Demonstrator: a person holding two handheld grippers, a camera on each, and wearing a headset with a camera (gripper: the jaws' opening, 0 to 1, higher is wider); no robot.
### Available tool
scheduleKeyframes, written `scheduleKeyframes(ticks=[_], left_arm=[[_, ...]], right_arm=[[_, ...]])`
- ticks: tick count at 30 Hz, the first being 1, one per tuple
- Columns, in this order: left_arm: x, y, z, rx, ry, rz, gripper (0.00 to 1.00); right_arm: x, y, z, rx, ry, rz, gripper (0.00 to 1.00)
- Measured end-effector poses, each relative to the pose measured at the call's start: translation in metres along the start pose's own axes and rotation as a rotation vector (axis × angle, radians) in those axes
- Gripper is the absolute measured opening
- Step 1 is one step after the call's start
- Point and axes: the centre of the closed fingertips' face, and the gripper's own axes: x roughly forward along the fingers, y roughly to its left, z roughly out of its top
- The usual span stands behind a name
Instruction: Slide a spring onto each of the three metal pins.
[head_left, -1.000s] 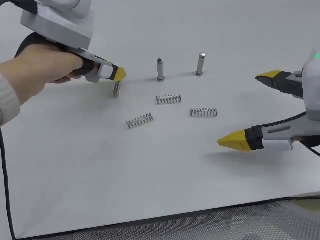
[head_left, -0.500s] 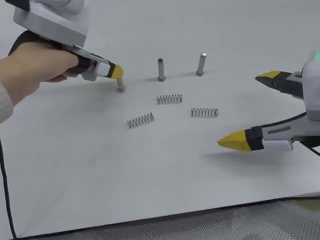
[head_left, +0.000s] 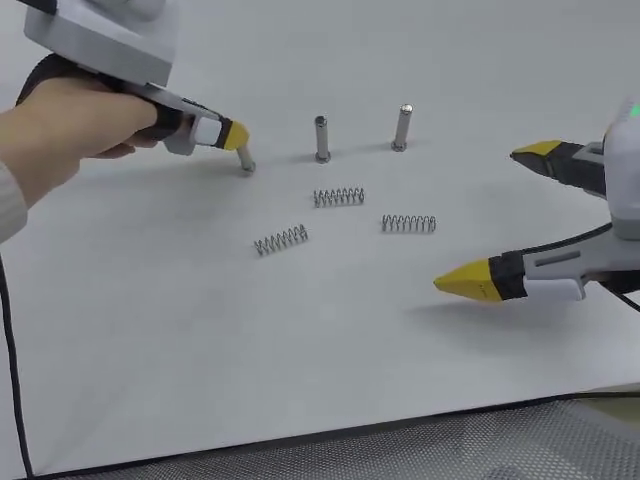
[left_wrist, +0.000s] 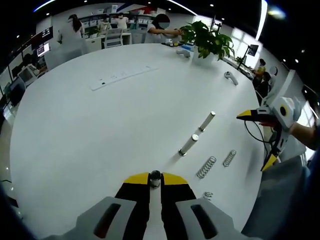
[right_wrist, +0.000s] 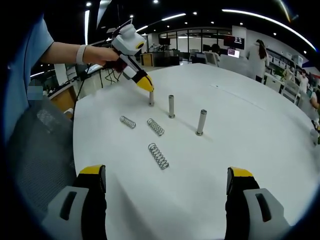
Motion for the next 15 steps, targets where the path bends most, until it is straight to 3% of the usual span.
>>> scheduleKeyframes(ticks=[15], left_arm=[[0.0016, 0.0033, -0.0028, 0.009, -0.004, 0.017, 0.00]], right_arm=[[-0.0009, -0.0005, -0.0018, 0.002, 0.003, -0.002, 1.00]])
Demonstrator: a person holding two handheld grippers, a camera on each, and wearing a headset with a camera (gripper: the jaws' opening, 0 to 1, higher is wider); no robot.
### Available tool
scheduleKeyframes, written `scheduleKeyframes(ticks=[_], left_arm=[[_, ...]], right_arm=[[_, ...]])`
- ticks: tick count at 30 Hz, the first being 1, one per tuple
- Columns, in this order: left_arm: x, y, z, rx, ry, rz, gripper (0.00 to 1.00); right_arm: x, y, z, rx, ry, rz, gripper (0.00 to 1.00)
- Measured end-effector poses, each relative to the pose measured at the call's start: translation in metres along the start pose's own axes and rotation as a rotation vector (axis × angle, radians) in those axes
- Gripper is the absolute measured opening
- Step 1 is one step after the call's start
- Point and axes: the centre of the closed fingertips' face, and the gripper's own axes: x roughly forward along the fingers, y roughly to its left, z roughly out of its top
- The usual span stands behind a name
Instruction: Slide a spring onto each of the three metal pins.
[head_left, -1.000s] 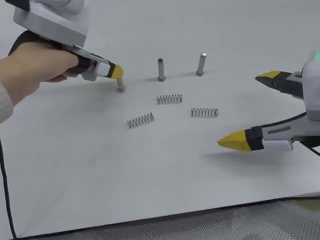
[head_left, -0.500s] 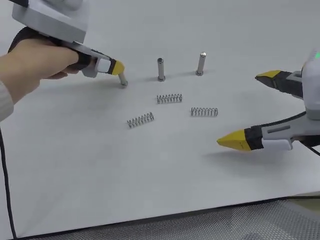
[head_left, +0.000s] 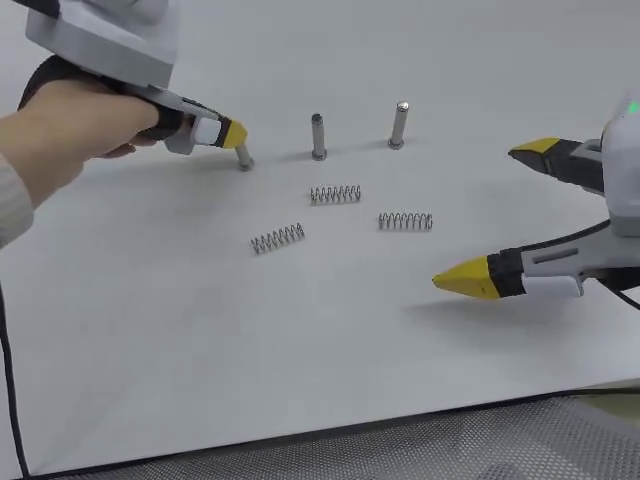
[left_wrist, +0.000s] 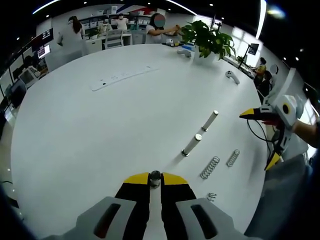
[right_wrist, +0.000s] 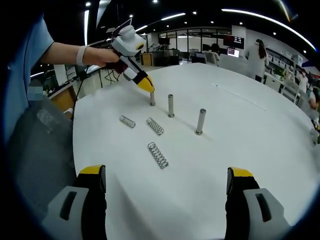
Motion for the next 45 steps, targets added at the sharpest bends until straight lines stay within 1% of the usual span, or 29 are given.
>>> scheduleKeyframes(ticks=[1, 2, 3, 5, 9, 11, 17, 35, 41, 43, 45], left_arm=[[-0.0013, -0.0052, 0.0010, -0.002, -0.003, 0.002, 0.00], [-0.0009, -0.0054, 0.0014, -0.003, -0.003, 0.001, 0.00], [-0.0002, -0.0052, 0.0015, -0.002, -0.003, 0.001, 0.00], [0.0015, -0.0007, 0.0032, -0.001, -0.006, 0.004, 0.00], [0.0003, -0.0012, 0.0036, -0.004, -0.007, 0.002, 0.00], [0.0016, 0.0016, 0.0042, -0.003, -0.008, 0.000, 0.00], [0.0016, 0.0032, 0.0042, 0.007, -0.010, 0.000, 0.00], [0.0023, 0.0009, 0.0060, 0.030, -0.023, -0.016, 0.00], [0.0027, 0.0014, 0.0067, 0.039, -0.022, -0.019, 0.00], [0.0030, 0.0015, 0.0072, 0.041, -0.024, -0.019, 0.02], [0.0034, 0.0007, 0.0075, 0.043, -0.023, -0.025, 0.02]], right_arm=[[0.0001, 0.0001, 0.0001, 0.000, 0.000, 0.000, 1.00], [0.0001, 0.0004, 0.0003, 0.000, -0.001, 0.001, 1.00], [0.0002, 0.0006, 0.0002, 0.001, -0.001, 0.002, 1.00], [0.0002, 0.0004, 0.0001, -0.001, 0.000, 0.001, 1.00], [-0.0003, -0.0003, 0.0000, 0.000, 0.001, 0.000, 1.00], [-0.0004, -0.0003, 0.0001, 0.001, 0.000, 0.000, 1.00], [0.0004, 0.0012, 0.0004, -0.001, 0.001, 0.004, 1.00], [0.0016, 0.0027, 0.0006, -0.002, 0.005, 0.006, 1.00], [0.0016, 0.0023, 0.0006, -0.003, 0.007, 0.006, 1.00], [0.0016, 0.0022, 0.0004, -0.003, 0.007, 0.005, 1.00], [0.0016, 0.0021, 0.0002, -0.003, 0.007, 0.005, 1.00]])
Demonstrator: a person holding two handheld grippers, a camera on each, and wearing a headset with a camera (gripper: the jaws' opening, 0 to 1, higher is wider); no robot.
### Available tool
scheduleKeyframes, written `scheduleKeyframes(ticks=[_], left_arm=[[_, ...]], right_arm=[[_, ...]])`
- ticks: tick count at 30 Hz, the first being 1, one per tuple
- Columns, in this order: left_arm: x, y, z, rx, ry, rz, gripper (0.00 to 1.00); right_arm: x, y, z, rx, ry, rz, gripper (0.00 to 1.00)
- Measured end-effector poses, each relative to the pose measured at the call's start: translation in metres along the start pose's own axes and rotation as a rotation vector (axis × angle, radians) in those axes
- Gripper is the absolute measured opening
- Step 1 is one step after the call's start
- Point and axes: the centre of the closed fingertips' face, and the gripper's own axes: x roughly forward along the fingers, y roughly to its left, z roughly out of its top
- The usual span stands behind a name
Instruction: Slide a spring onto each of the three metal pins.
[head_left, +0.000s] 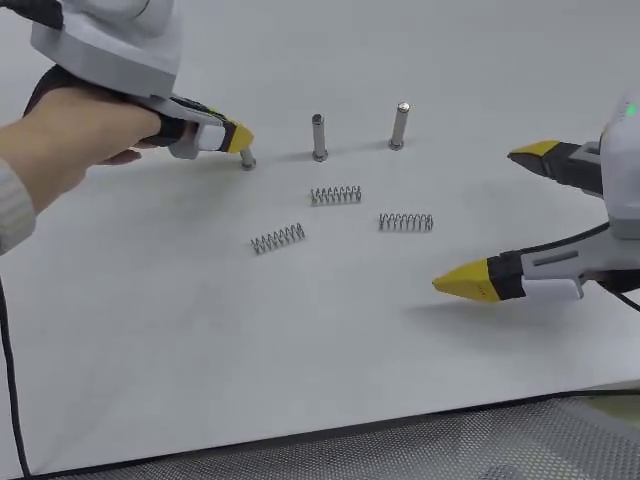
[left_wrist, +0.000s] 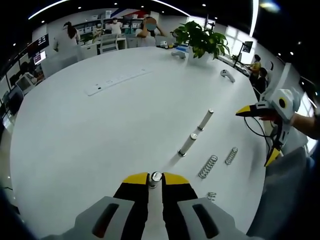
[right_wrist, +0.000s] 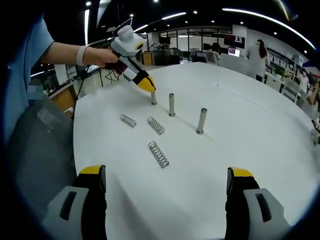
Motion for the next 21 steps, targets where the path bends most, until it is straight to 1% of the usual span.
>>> scheduleKeyframes(ticks=[1, 3, 11, 15, 16, 18, 19, 21], left_arm=[[0.0002, 0.0000, 0.0008, 0.002, -0.005, 0.000, 0.03], [0.0002, -0.0004, 0.0003, 0.003, -0.001, -0.002, 0.04], [0.0007, -0.0012, 0.0003, 0.015, -0.006, -0.011, 0.14], [0.0015, 0.0000, 0.0010, 0.039, -0.015, -0.003, 0.25], [0.0017, 0.0008, -0.0006, 0.043, -0.007, -0.001, 0.26], [0.0025, 0.0011, -0.0016, 0.036, -0.008, -0.003, 0.32], [0.0026, 0.0022, -0.0021, 0.040, -0.008, 0.002, 0.35], [0.0043, 0.0079, -0.0025, 0.051, -0.013, 0.009, 0.41]], right_arm=[[0.0000, 0.0001, 0.0001, 0.000, -0.001, 0.000, 1.00], [0.0001, 0.0003, 0.0001, 0.000, -0.001, 0.000, 1.00], [0.0001, 0.0004, -0.0001, -0.002, -0.001, -0.001, 1.00], [0.0002, 0.0002, -0.0003, -0.005, 0.001, -0.001, 1.00], [0.0000, 0.0001, 0.0001, -0.007, 0.000, -0.002, 1.00], [-0.0003, -0.0003, 0.0005, -0.007, 0.000, -0.003, 1.00], [-0.0004, -0.0004, 0.0004, -0.009, 0.001, -0.003, 1.00], [-0.0009, -0.0006, 0.0005, -0.011, 0.002, -0.003, 1.00]])
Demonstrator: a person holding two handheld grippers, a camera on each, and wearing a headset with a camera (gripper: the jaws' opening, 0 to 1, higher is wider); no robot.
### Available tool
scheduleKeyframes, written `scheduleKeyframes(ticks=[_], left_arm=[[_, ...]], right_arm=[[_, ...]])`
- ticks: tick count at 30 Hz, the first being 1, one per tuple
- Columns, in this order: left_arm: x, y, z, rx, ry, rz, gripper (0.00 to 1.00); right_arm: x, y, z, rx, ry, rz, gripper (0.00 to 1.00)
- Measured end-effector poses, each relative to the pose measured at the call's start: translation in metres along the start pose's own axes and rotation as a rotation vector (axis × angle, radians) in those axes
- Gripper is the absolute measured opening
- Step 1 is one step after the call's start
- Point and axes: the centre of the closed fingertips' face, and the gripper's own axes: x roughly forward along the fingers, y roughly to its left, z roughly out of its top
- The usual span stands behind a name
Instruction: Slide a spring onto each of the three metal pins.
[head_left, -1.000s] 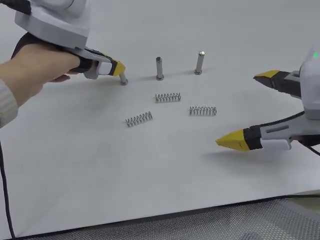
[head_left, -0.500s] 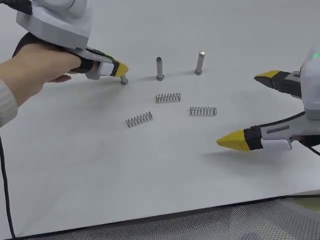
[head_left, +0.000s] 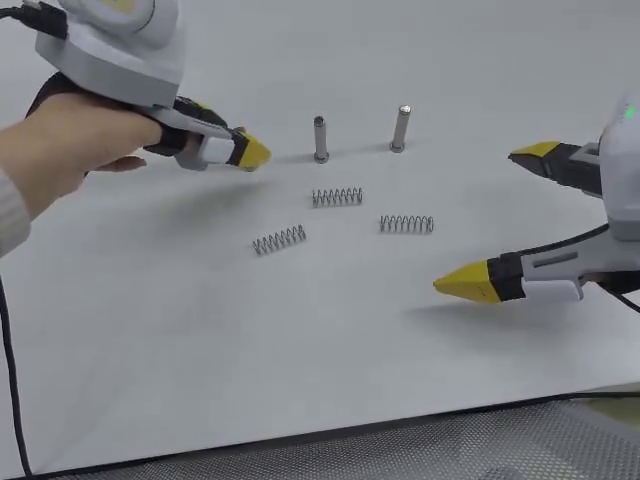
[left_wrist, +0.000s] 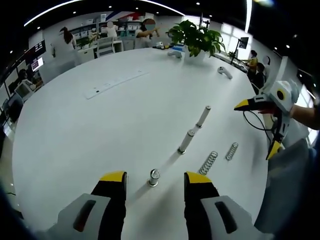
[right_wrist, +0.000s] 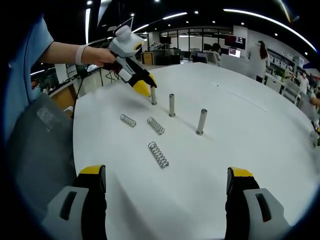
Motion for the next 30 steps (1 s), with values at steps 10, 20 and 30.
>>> scheduleKeyframes(ticks=[10, 20, 30], left_arm=[[-0.004, 0.001, -0.007, -0.015, -0.012, 0.015, 0.65], [-0.013, -0.008, -0.009, -0.031, -0.077, -0.016, 0.92], [-0.021, -0.008, -0.013, -0.034, -0.111, -0.019, 0.98]], right_arm=[[-0.001, 0.000, 0.001, -0.015, 0.008, 0.003, 1.00], [-0.002, 0.001, 0.004, -0.032, 0.009, 0.006, 1.00], [-0.003, 0.002, 0.007, -0.046, 0.007, 0.005, 1.00]])
